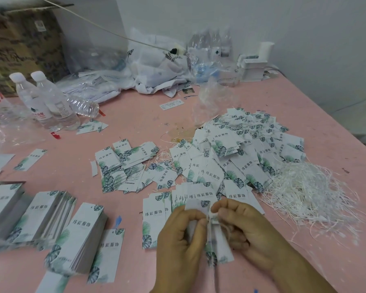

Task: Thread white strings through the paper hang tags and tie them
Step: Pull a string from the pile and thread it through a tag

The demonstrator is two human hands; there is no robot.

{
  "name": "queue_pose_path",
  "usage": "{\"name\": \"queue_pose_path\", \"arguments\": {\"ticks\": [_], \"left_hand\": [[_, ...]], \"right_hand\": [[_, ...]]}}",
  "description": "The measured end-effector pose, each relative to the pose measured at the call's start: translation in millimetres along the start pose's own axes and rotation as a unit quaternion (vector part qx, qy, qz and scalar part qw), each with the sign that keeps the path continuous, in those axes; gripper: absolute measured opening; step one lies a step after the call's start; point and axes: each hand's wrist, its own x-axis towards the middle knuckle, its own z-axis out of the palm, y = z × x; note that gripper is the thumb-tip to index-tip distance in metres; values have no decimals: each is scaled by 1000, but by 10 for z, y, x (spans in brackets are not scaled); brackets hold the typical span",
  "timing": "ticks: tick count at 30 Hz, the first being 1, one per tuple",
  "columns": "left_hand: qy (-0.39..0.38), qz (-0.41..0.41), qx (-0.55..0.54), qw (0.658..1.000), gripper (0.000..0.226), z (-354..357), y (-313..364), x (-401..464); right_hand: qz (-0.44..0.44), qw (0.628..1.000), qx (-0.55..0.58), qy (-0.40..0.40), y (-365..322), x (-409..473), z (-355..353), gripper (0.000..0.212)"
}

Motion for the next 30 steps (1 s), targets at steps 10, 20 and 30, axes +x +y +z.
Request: {"name": "queue_pose_path", "arguments": {"ticks": [10,20,30], "left_hand": [[60,-124,-108,984,7,-31,38,28],[10,-173,-184,968,10,24,38,-36],[-15,-197,-213,957,26,52,-7,-45]], "right_hand": [[-102,964,200,144,-110,-10,-65,16],[-300,874,-352,150,73,-191,330,14],[-245,910,-294,161,21,-187,286,5]]}}
